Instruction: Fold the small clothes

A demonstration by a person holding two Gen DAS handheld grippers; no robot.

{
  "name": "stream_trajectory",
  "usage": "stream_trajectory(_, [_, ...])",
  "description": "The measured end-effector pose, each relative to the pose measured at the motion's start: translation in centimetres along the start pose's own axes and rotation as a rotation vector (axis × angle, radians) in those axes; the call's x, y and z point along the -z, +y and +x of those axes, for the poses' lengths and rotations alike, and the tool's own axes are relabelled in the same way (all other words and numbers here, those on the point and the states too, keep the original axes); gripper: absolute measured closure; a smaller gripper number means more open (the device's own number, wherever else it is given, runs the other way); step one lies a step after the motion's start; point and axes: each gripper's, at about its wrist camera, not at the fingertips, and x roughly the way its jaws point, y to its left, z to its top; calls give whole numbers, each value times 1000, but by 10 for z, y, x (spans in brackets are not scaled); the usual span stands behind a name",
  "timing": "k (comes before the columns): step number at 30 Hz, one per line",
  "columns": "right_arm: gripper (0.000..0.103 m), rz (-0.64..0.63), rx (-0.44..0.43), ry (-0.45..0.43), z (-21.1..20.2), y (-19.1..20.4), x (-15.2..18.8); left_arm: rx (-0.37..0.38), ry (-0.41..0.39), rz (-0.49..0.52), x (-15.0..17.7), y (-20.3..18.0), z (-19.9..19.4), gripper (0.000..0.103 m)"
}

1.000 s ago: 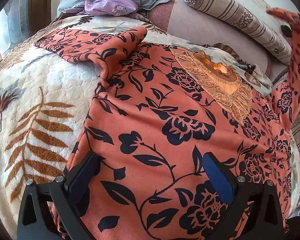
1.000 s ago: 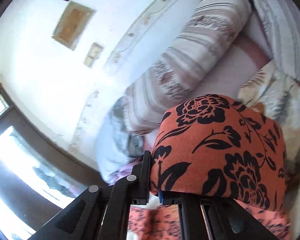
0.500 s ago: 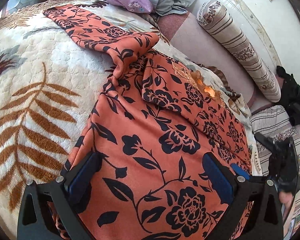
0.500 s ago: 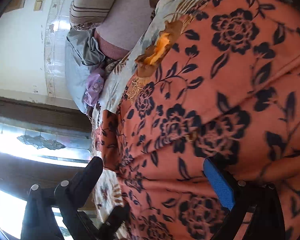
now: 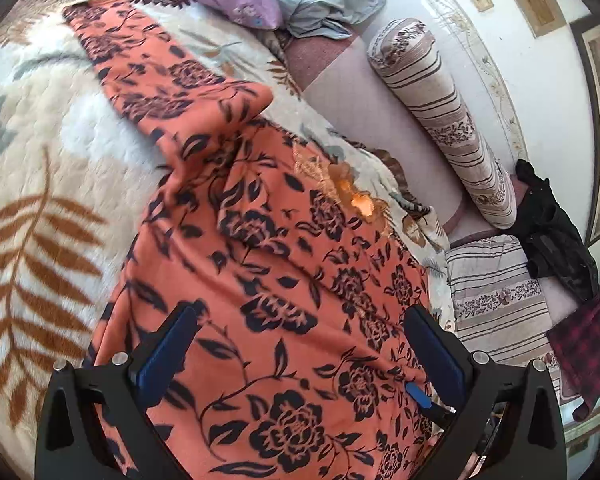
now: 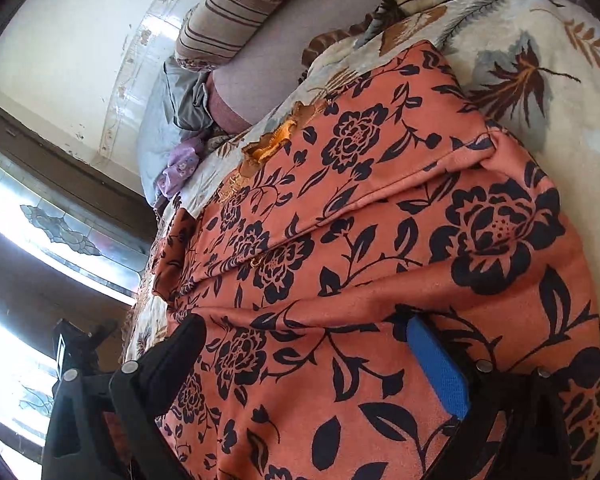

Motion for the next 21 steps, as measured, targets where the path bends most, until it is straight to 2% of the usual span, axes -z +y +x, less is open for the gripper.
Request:
stream_trajectory(3, [1, -16, -1, -3, 0, 1, 2, -6, 12, -29, -28, -4, 22, 1])
stream_trajectory(5, [1, -10, -13, 1, -1, -1, 2, -44, 37, -80, -43, 6, 42, 1])
stream_trajectory(7, [1, -5, -23, 4, -3, -3, 2, -86, 74, -138, -52, 22, 60, 7])
stream_trajectory(9, [1, -11, -24, 11, -4, -3, 2, -113, 112, -205, -56, 36, 72, 29])
stream_trajectory(12, [1, -11, -19, 16, -3, -2, 2, -102, 107, -253, -56, 42, 72, 34])
stream_trajectory(13, [1, -9, -16, 16, -3, -2, 2, -109, 111, -241, -57, 39, 72, 41])
stream_trajectory(14, [1, -6, -12, 16, -2, -2, 2, -141, 120, -217, -58, 36, 73, 72])
stream_trajectory(15, [1, -5, -8, 16, -1, -1, 1, -184, 130, -185, -60, 32, 74, 95])
stream_trajectory(17, [1, -8, -1, 14, 0, 0, 2, -222, 93, -119, -65, 22, 69, 96])
stream_trajectory(19, [1, -14, 1, 12, 0, 1, 2, -237, -7, 5, -69, -1, 51, 96])
stream_trajectory(21, [1, -17, 3, 11, 1, 1, 2, -235, -74, 125, -64, -22, 40, 96])
